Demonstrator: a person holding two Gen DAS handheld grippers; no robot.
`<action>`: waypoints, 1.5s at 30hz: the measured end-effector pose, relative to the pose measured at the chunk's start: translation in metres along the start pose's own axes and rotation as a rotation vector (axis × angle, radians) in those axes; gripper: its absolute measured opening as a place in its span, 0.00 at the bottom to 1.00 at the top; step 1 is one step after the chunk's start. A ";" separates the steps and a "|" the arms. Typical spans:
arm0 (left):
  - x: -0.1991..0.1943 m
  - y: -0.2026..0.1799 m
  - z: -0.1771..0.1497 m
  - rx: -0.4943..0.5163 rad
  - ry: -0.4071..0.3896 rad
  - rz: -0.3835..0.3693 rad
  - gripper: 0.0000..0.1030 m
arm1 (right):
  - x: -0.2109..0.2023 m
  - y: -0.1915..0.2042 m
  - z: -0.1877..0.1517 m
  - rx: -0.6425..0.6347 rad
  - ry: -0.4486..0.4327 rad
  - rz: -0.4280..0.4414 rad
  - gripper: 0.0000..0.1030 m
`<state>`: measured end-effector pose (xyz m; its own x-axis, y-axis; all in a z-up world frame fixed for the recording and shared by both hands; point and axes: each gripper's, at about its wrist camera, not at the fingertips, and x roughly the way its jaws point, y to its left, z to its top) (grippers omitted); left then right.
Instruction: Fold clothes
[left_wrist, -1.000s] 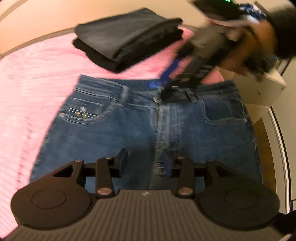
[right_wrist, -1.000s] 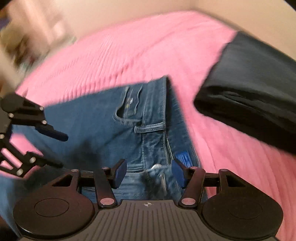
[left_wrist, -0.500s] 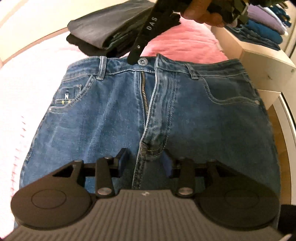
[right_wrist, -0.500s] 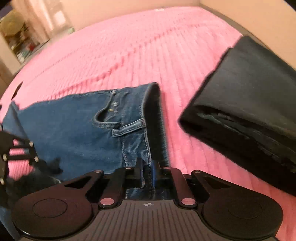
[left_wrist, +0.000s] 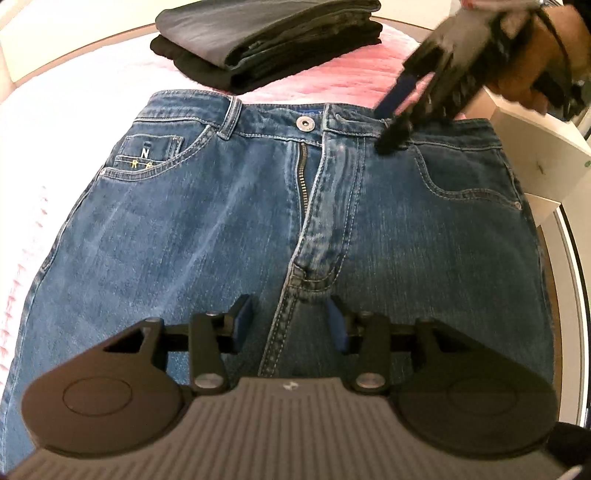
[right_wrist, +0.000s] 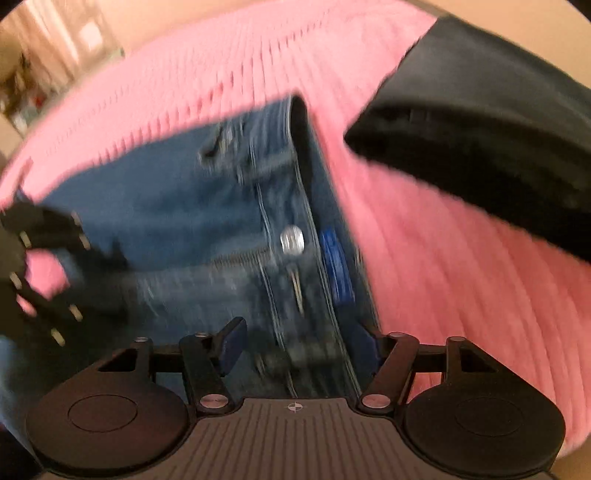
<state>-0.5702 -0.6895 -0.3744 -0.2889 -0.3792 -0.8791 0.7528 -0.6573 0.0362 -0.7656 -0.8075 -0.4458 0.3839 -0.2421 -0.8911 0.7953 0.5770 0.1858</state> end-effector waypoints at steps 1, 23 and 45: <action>0.000 0.000 0.000 0.003 0.000 0.000 0.38 | 0.005 0.001 -0.003 -0.013 0.001 -0.013 0.61; -0.121 0.046 -0.110 -0.220 0.019 0.255 0.40 | -0.024 0.056 0.014 -0.108 -0.050 -0.233 0.58; -0.211 0.182 -0.471 0.236 0.394 0.616 0.05 | 0.071 0.389 0.027 -0.328 -0.002 0.031 0.60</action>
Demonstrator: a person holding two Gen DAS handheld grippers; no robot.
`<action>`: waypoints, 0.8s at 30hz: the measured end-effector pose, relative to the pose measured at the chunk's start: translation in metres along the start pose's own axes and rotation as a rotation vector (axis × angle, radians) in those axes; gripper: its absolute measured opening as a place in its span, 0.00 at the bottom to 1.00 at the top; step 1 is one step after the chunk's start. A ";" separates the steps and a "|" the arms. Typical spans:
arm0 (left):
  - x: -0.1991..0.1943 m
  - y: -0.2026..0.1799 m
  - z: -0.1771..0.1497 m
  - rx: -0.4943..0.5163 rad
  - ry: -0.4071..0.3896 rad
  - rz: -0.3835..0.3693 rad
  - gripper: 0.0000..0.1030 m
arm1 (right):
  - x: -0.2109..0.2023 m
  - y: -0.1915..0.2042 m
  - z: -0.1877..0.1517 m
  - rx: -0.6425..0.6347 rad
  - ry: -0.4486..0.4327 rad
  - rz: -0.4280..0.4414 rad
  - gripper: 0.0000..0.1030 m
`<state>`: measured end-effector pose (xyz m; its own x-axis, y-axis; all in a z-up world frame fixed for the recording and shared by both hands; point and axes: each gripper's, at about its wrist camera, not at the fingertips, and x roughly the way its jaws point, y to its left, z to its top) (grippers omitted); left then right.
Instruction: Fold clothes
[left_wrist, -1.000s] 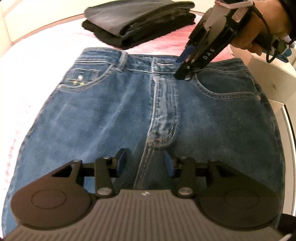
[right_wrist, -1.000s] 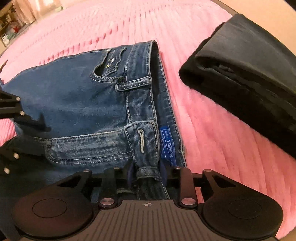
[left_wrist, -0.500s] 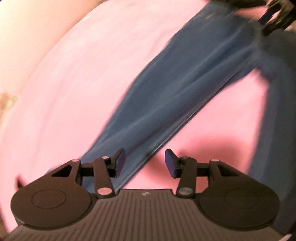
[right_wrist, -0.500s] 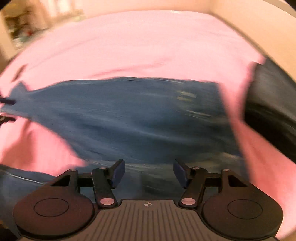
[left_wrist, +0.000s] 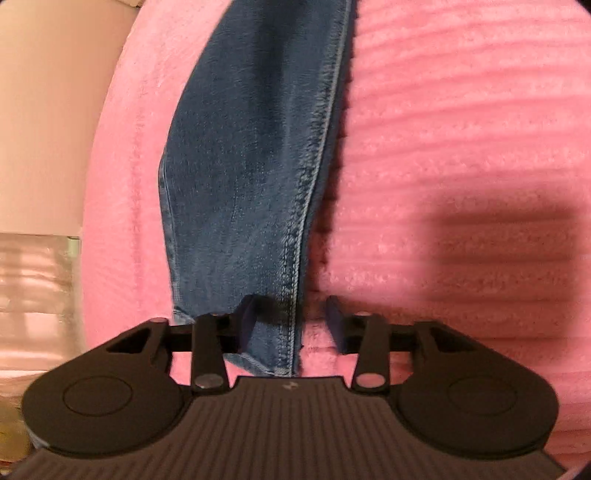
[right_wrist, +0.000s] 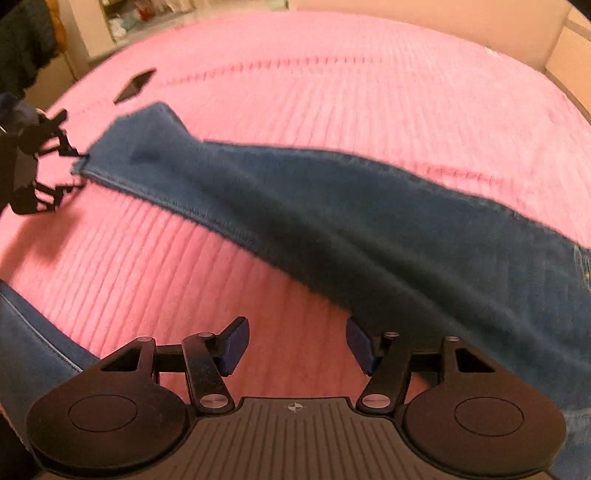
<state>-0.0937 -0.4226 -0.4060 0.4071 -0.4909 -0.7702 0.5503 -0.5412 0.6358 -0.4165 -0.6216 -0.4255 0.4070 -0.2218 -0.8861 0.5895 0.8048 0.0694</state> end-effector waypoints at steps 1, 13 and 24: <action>-0.007 0.003 -0.004 -0.018 -0.007 0.001 0.03 | 0.004 0.005 -0.002 0.018 0.016 -0.013 0.60; -0.092 -0.060 -0.044 -0.085 0.081 -0.156 0.00 | -0.007 0.054 -0.021 0.210 0.096 -0.024 0.89; -0.147 -0.025 -0.049 -0.441 0.204 -0.207 0.13 | -0.048 0.009 -0.041 0.382 0.091 -0.104 0.89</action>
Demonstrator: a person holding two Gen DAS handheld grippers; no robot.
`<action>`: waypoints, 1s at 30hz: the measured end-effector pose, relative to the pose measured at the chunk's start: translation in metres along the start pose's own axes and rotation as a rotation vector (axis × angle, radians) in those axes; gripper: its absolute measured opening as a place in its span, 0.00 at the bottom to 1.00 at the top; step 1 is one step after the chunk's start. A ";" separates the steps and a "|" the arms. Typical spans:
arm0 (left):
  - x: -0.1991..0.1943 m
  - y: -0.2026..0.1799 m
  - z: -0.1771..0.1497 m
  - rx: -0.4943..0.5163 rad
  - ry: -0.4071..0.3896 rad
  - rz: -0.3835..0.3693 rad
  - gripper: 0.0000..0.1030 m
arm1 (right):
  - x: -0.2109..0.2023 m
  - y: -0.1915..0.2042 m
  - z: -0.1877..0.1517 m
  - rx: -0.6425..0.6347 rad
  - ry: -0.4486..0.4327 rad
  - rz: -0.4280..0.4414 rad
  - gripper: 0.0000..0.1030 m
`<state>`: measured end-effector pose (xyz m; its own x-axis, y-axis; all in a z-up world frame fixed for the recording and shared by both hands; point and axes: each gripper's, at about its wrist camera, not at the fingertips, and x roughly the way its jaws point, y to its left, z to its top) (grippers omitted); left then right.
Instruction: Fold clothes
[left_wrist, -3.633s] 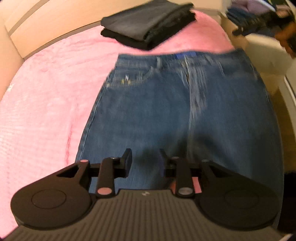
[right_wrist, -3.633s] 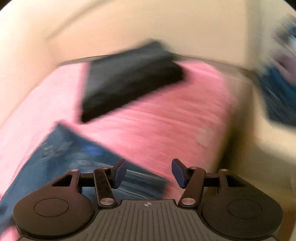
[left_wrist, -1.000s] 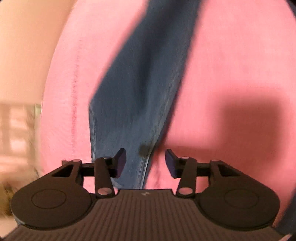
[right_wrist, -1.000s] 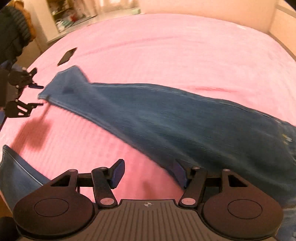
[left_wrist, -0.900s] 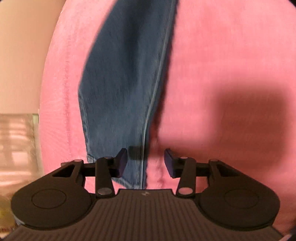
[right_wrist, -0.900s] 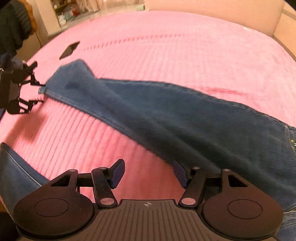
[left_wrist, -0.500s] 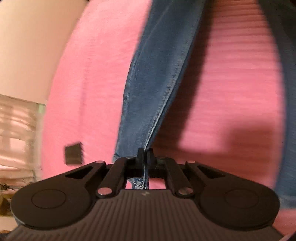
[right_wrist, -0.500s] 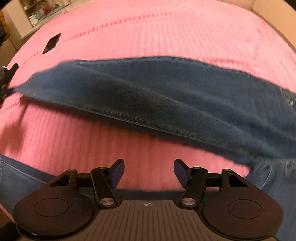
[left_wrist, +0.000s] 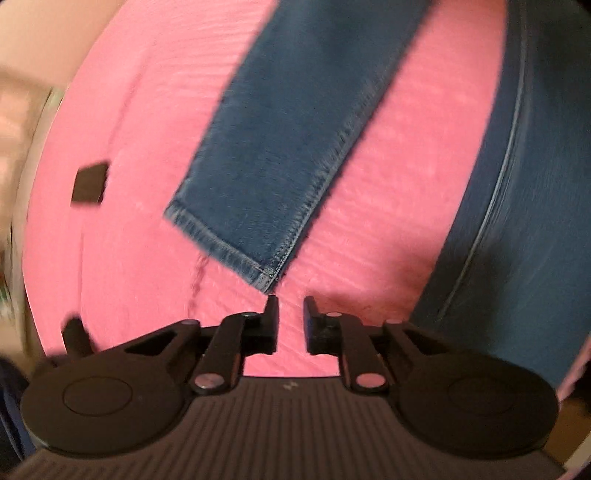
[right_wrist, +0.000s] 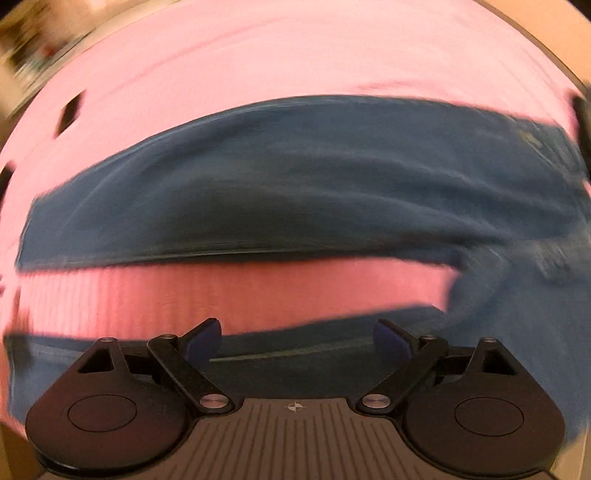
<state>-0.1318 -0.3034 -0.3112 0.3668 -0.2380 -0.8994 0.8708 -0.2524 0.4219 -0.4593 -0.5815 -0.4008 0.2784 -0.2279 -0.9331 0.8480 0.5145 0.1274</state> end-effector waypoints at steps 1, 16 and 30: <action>-0.010 -0.003 0.003 -0.028 0.006 -0.006 0.15 | -0.005 -0.012 -0.002 0.051 0.004 -0.011 0.89; -0.103 -0.093 0.007 -0.181 0.201 -0.063 0.41 | -0.069 -0.097 -0.019 0.174 0.058 0.018 0.89; -0.172 -0.132 0.160 -0.198 0.044 -0.009 0.47 | -0.119 -0.192 0.009 0.097 0.023 0.067 0.89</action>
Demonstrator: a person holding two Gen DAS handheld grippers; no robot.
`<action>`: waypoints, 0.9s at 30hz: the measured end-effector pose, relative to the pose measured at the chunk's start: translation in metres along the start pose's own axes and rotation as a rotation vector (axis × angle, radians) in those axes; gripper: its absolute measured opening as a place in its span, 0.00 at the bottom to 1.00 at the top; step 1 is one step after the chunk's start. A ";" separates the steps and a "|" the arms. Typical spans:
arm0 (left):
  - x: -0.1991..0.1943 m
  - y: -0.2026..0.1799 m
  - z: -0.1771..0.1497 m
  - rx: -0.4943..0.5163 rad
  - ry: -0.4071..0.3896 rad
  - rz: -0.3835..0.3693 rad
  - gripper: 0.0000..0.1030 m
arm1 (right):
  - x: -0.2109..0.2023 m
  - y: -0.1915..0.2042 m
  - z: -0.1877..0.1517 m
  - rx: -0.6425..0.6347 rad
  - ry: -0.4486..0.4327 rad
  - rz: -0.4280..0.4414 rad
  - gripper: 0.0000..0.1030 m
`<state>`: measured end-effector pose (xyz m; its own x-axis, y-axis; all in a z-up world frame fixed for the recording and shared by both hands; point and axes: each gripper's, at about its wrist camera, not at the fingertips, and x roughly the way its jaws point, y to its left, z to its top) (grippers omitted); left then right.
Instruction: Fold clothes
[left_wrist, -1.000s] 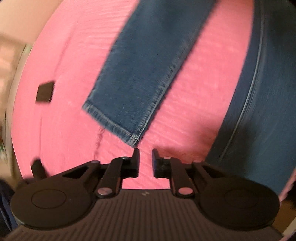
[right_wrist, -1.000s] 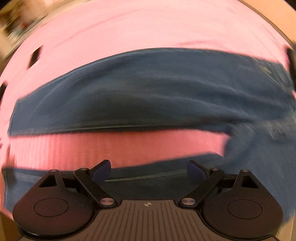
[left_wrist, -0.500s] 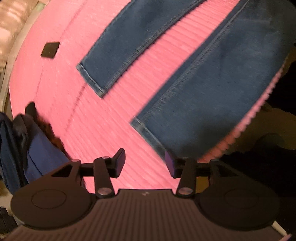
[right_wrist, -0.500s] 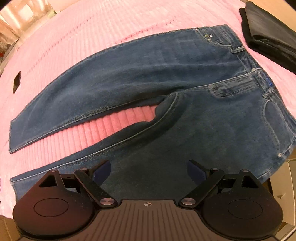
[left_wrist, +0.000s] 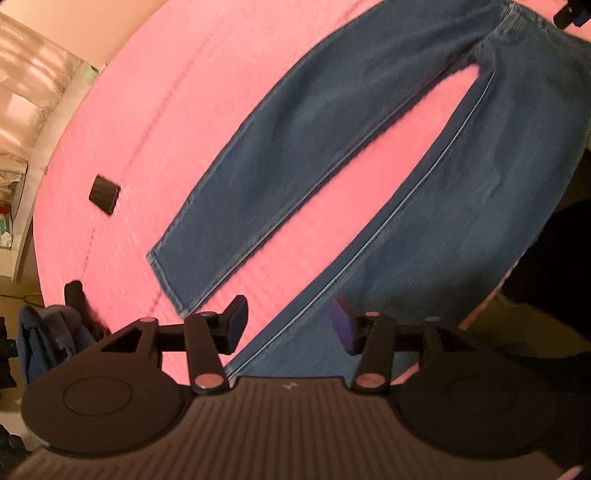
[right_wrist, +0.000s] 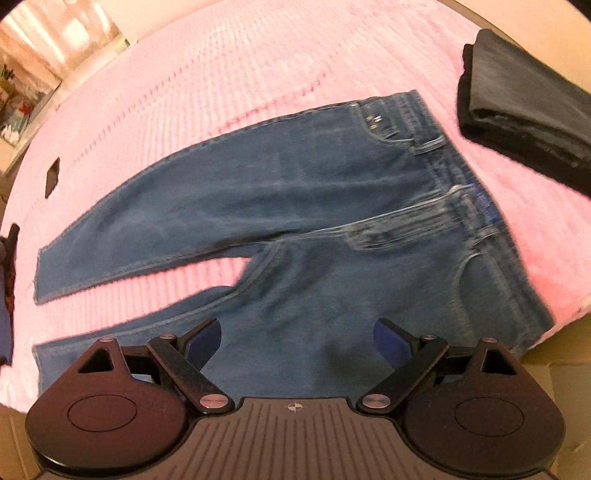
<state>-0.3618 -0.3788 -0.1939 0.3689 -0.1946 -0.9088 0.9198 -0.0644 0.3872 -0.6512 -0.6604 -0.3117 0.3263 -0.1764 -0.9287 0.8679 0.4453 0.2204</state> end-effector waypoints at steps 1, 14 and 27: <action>-0.003 -0.005 0.003 0.004 -0.004 -0.005 0.47 | -0.003 -0.006 0.001 0.000 -0.004 -0.011 0.89; -0.009 -0.021 0.008 0.071 -0.132 -0.038 0.52 | -0.050 -0.006 -0.013 0.094 -0.081 -0.072 0.89; -0.040 -0.042 -0.021 -0.043 -0.131 0.013 0.54 | -0.063 0.015 -0.021 -0.125 -0.069 -0.102 0.89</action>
<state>-0.4124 -0.3482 -0.1773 0.3632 -0.3214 -0.8745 0.9208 -0.0197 0.3897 -0.6663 -0.6243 -0.2562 0.2673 -0.2838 -0.9209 0.8458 0.5270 0.0831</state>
